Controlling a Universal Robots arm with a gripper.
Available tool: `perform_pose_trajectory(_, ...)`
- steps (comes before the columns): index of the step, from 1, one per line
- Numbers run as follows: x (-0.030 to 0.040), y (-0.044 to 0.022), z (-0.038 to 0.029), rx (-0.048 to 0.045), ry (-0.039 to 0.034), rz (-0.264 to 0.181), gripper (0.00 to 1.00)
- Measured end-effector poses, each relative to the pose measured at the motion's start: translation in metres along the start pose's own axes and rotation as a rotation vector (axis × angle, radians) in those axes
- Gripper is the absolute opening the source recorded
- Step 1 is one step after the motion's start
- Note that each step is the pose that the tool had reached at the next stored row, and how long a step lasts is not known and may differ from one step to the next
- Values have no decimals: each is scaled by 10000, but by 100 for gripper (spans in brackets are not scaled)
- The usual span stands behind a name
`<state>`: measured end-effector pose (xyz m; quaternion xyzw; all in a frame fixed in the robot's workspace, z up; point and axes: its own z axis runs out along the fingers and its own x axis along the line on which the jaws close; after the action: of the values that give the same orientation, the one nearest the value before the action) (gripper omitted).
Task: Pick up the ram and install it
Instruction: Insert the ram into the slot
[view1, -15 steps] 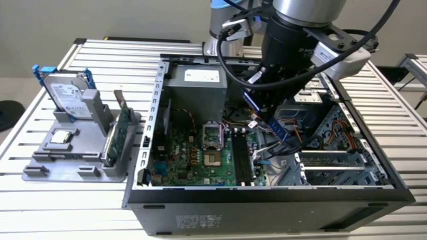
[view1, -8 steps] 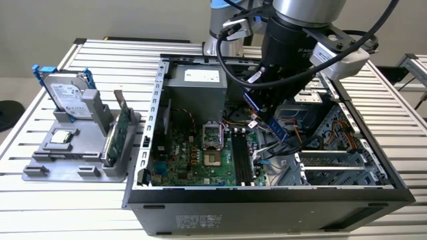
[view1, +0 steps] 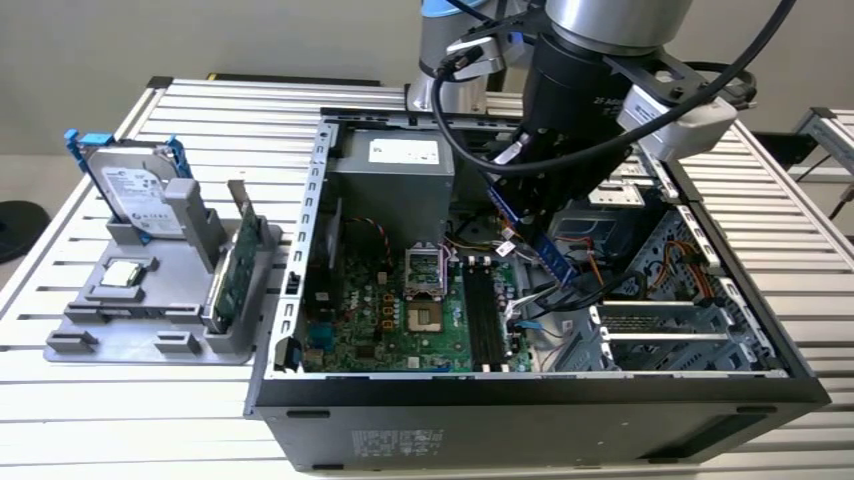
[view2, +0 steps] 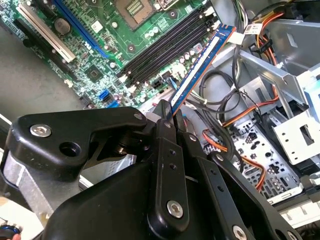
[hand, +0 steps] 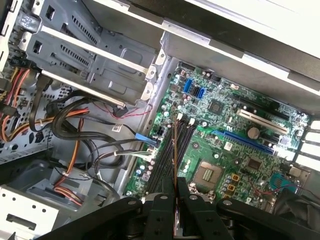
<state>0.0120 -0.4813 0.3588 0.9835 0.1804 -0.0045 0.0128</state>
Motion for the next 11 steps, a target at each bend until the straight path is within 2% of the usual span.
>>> perform_pose_trajectory(11, 0, 0, 4, 5, -9, 363, 0)
